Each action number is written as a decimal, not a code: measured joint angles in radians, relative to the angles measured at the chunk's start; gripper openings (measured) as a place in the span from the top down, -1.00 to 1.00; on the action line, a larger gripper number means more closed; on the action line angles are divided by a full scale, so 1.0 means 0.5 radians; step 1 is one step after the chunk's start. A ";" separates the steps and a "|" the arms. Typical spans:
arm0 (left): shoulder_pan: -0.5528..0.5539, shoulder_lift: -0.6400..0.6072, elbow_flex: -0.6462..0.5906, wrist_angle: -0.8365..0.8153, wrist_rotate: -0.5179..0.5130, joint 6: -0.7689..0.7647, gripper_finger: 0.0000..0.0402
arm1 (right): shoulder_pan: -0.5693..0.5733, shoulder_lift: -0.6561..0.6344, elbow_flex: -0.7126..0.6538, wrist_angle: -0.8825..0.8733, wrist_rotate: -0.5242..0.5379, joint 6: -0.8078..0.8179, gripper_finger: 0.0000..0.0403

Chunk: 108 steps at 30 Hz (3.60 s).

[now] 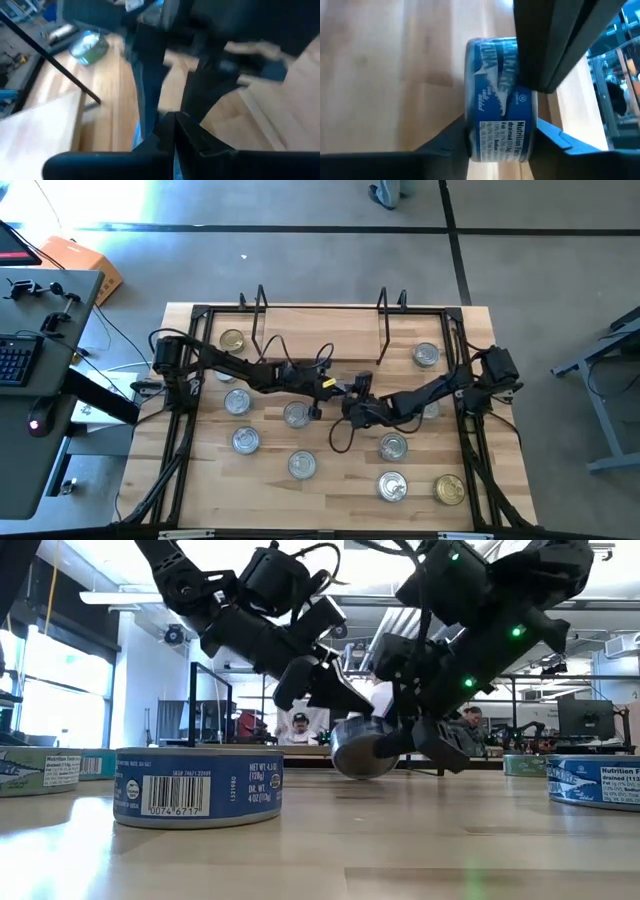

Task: Stack canned seafood by type on shelf
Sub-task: Put the dark blue tuna can on the shelf

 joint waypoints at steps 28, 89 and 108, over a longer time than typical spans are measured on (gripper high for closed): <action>-0.377 -1.014 -0.451 -0.838 -1.107 -0.650 1.00 | -0.606 -0.121 0.684 -1.100 -0.105 -0.119 0.38; -0.462 -1.013 -0.526 -0.605 -1.097 -0.719 1.00 | -1.378 0.126 0.984 -1.236 -0.563 0.332 0.99; -0.628 -1.047 -0.526 -0.874 -1.141 -0.780 1.00 | -0.572 -0.007 0.666 -0.471 -0.825 0.470 0.99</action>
